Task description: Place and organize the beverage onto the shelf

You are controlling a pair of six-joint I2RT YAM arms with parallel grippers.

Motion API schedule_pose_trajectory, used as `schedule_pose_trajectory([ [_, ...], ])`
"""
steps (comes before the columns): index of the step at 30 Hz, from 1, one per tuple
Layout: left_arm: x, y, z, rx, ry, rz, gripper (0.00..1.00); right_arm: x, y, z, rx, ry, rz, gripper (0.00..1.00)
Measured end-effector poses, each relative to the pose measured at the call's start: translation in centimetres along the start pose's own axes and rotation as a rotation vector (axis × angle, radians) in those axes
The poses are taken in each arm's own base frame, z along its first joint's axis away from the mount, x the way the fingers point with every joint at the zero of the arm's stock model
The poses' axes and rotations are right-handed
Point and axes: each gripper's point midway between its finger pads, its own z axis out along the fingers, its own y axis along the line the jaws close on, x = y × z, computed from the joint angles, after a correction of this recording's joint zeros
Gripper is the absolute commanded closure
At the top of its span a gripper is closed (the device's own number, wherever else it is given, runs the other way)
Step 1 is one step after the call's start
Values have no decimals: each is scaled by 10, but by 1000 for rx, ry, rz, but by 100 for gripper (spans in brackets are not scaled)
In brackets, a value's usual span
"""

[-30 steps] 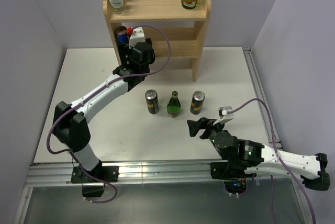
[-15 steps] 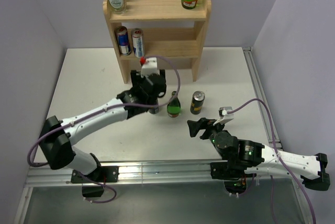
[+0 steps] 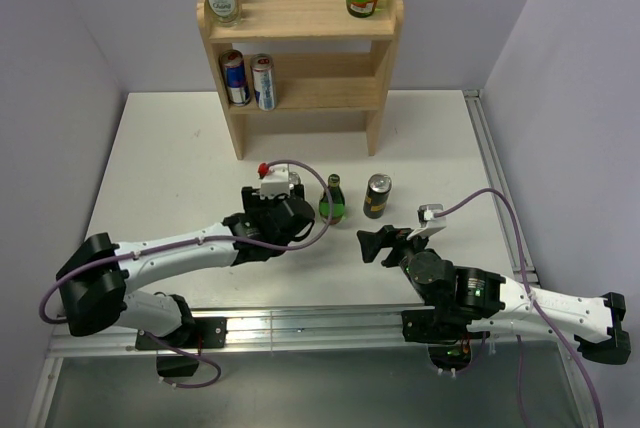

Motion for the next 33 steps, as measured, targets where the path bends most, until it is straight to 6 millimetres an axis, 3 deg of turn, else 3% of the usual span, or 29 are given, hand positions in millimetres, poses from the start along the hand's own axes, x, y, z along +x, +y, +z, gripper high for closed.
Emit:
schedule_pose_trajectory([
  [8, 39, -6, 22, 8, 6, 8, 12, 2, -2, 0, 6, 7, 0, 1],
  [14, 43, -24, 45, 36, -24, -9, 14, 3, -3, 0, 9, 11, -5, 1],
  [20, 44, -19, 82, 14, -42, -43, 19, 3, -3, 0, 10, 12, -7, 1],
  [23, 42, -17, 96, 4, -60, -51, 28, 3, -3, 0, 10, 11, -7, 1],
  [26, 44, -20, 106, 6, -69, -39, 47, 4, -3, 0, 11, 11, -8, 1],
  [27, 42, -21, 108, 7, -73, -37, 69, 4, -3, 0, 11, 12, -8, 1],
  [29, 40, -25, 113, 12, -76, -28, 91, 4, -3, 0, 11, 12, -10, 1],
  [33, 37, -28, 117, 12, -70, -19, 100, 4, -3, 0, 12, 13, -12, 1],
])
